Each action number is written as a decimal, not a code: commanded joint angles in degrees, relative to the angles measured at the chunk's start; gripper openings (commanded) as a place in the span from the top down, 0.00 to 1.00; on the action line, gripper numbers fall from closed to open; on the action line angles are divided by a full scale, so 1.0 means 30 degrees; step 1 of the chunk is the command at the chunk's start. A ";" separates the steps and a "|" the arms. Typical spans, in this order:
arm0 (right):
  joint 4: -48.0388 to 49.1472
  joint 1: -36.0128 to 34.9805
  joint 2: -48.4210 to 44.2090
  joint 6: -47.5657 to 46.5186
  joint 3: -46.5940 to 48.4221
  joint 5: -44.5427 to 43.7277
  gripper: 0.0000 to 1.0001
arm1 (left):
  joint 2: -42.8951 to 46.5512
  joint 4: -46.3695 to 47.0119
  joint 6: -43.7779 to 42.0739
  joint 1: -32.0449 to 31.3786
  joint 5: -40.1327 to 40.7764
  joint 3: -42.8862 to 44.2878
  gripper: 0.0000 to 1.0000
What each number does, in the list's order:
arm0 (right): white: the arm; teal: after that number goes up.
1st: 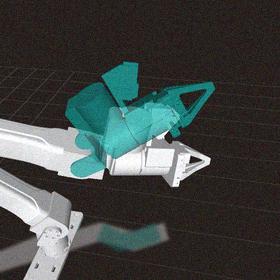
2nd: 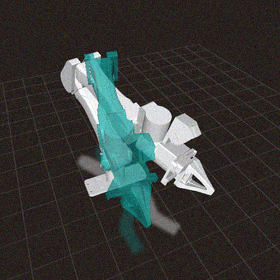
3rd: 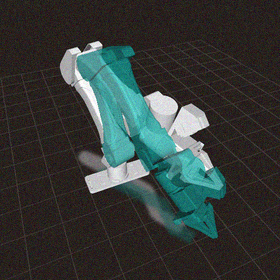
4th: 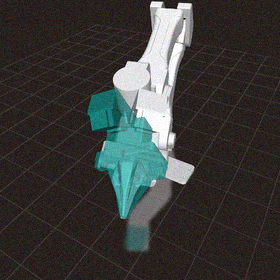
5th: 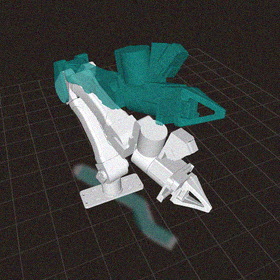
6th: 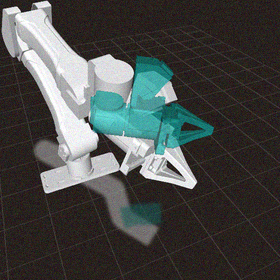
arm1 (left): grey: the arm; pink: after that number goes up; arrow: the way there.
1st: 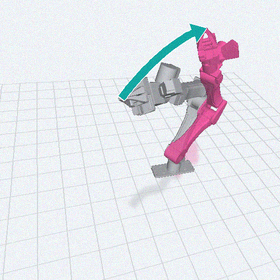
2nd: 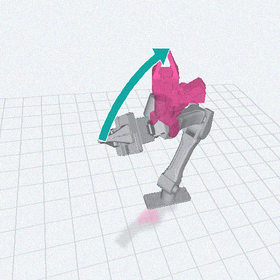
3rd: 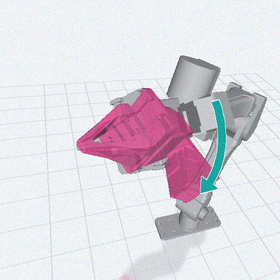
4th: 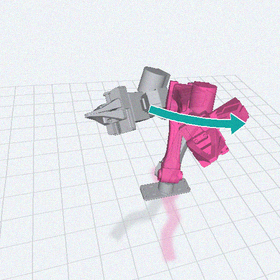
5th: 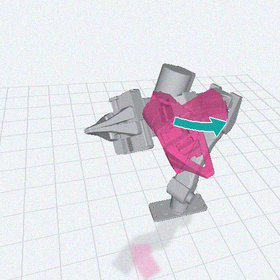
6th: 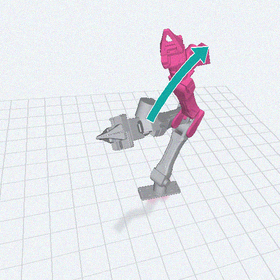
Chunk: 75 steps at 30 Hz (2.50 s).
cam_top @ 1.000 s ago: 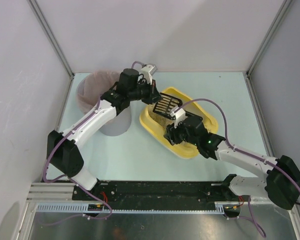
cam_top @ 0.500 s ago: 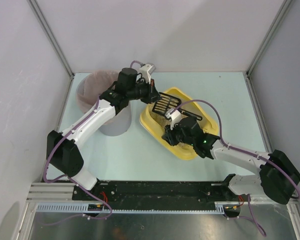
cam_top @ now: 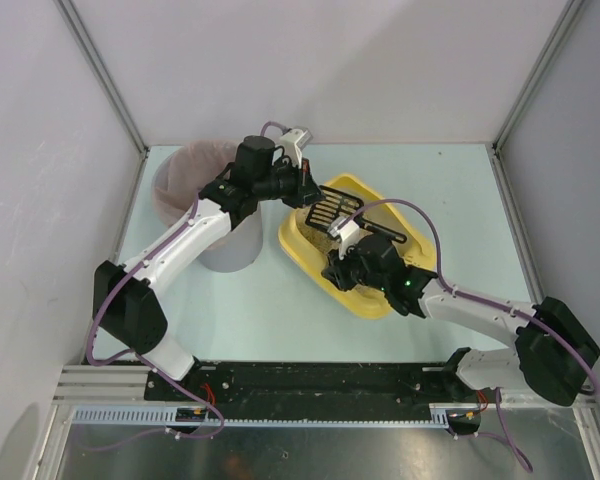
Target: Clean the litter box
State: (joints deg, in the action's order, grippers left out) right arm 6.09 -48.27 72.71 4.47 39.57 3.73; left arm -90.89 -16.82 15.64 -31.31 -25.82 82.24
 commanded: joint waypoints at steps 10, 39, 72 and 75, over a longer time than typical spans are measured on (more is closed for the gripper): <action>-0.1471 0.1296 0.2130 -0.1460 0.1193 0.5320 1.00 | 0.0034 0.0919 0.0471 0.0124 -0.0796 0.0127 1.00; -0.2352 0.1704 0.0929 0.1147 -0.0417 0.1687 1.00 | 0.0326 0.0919 0.0500 0.0124 -0.0884 0.0010 1.00; -0.1794 0.1735 -0.0967 0.4340 -0.3845 -0.1154 1.00 | 0.0648 0.0919 0.0295 0.0095 -0.1031 -0.0166 1.00; -0.1941 0.1735 -0.2606 0.4428 -0.3699 -0.1183 0.91 | 0.0795 0.0919 0.0207 0.0095 -0.1002 -0.0166 1.00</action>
State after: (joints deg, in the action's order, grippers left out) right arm 13.47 -43.83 69.04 13.08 31.57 7.66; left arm -90.89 -16.43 16.10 -31.20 -27.44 81.93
